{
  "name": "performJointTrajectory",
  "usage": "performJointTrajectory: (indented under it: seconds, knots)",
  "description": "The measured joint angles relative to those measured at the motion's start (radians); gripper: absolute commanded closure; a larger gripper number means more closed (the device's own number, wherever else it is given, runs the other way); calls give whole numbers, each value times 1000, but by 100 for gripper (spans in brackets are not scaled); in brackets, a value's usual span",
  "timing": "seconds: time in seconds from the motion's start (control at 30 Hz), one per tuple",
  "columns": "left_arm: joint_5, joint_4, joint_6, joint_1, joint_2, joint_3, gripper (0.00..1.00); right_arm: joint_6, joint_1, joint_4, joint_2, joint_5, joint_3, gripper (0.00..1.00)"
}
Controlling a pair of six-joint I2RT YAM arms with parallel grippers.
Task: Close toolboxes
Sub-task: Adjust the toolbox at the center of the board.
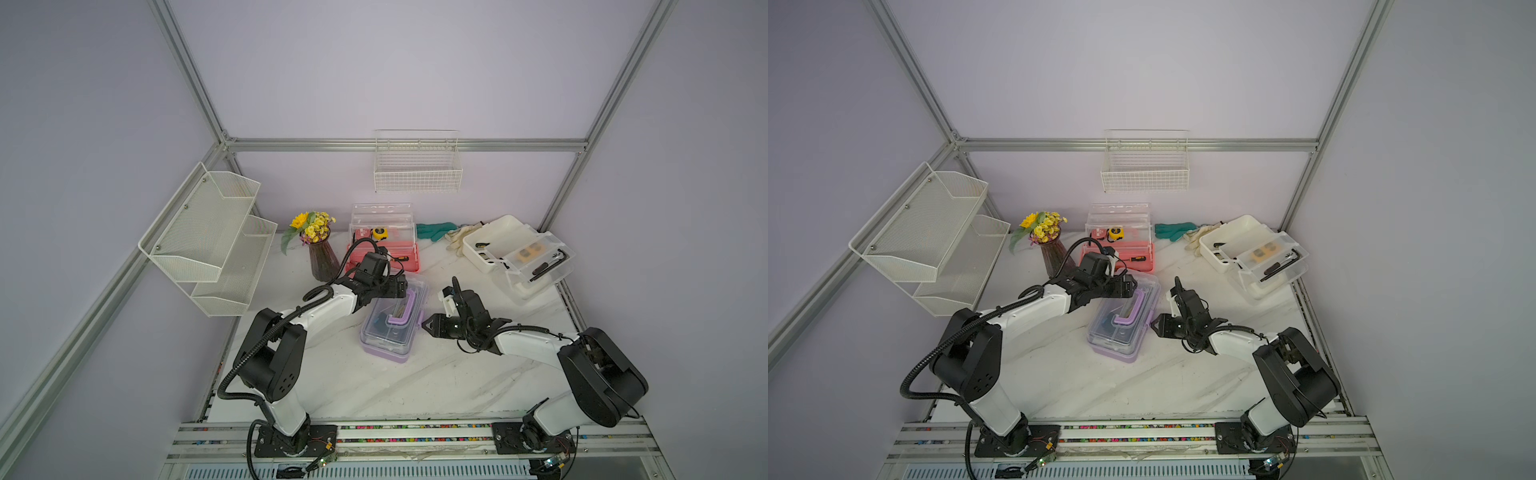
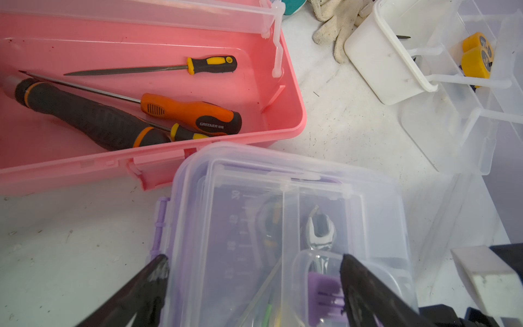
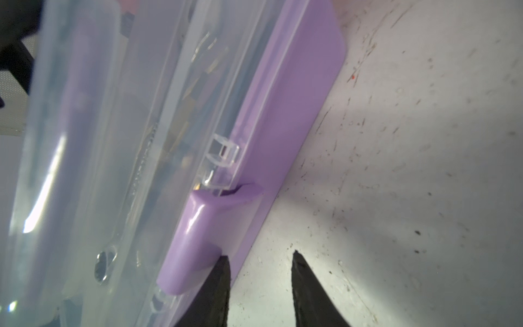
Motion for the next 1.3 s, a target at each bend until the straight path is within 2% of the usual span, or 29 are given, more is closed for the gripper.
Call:
performJointTrajectory:
  seconds: [0.3,0.37,0.53,0.7,0.97,1.3]
  knots:
    - [66,-6,-1,34,-14,0,4,-177,21,-53,-6,17,20,51]
    - [88,-6,-10,45,-21,0,1,-217,24,-42,-19,24,14,48]
    - [138,-4,-37,63,-29,0,0,-314,25,77,-66,27,-51,45]
    - [155,-3,-51,69,-29,-2,0,-409,26,230,-75,8,-128,45]
    - [167,7,-56,75,-32,-31,1,-515,31,373,-74,-9,-213,44]
    - [183,6,-59,82,-32,-32,4,-561,52,632,59,-29,-253,40]
